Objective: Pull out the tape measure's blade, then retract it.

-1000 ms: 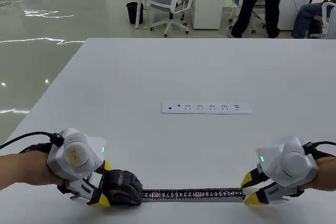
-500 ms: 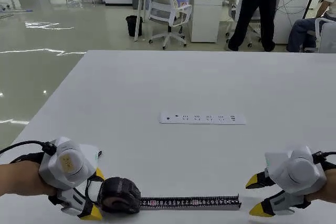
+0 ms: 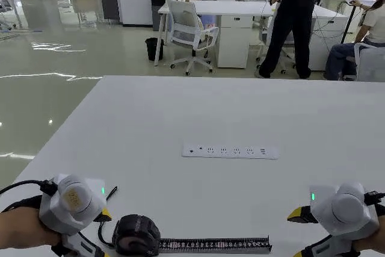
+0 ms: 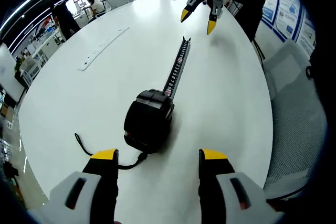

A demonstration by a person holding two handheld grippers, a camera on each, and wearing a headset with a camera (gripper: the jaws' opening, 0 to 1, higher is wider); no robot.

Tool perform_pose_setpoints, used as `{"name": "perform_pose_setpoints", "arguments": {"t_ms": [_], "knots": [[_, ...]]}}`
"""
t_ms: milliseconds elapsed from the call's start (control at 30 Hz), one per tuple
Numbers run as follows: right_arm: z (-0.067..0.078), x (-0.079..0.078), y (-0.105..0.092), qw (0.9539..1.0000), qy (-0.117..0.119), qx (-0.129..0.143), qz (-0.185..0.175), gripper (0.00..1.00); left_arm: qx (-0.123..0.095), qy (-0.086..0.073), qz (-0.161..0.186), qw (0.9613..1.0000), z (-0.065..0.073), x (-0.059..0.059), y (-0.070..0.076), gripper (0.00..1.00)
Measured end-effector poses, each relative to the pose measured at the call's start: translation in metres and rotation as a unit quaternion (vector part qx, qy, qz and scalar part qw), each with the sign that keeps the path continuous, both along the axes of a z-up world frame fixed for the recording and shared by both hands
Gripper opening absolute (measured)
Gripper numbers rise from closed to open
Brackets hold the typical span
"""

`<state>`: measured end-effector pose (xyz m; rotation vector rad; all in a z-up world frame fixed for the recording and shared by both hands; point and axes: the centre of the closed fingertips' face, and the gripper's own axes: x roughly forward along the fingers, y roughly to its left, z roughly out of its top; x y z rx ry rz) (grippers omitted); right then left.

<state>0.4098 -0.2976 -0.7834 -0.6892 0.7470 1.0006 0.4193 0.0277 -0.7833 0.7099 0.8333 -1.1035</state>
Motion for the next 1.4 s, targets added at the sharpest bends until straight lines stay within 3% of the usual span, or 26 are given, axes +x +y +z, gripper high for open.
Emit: {"name": "perform_pose_setpoints", "arguments": {"t_ms": [100,400,667,867,1100,1400], "knots": [[0.009,-0.003,0.005,0.9997,-0.004,0.020,-0.015,0.58,-0.009,-0.001,0.018,0.9998,0.001,-0.005,0.001,0.62],[0.021,-0.012,0.014,0.9980,-0.010,0.042,-0.046,0.67,-0.042,-0.004,0.060,0.9973,0.009,-0.017,-0.002,0.67],[0.025,-0.021,0.010,0.9963,-0.009,0.045,-0.073,0.73,-0.061,-0.009,0.096,0.9935,0.016,-0.023,-0.002,0.73],[0.027,-0.032,0.004,0.9949,-0.007,0.043,-0.091,0.77,-0.066,-0.014,0.102,0.9925,0.019,-0.032,-0.003,0.78],[0.029,-0.040,0.000,0.9909,-0.008,0.053,-0.123,0.80,-0.078,-0.016,0.132,0.9880,0.023,-0.040,-0.003,0.83],[0.033,-0.043,-0.002,0.9871,-0.023,0.054,-0.149,0.84,-0.096,-0.032,0.162,0.9816,0.033,-0.047,0.000,0.85]]}}
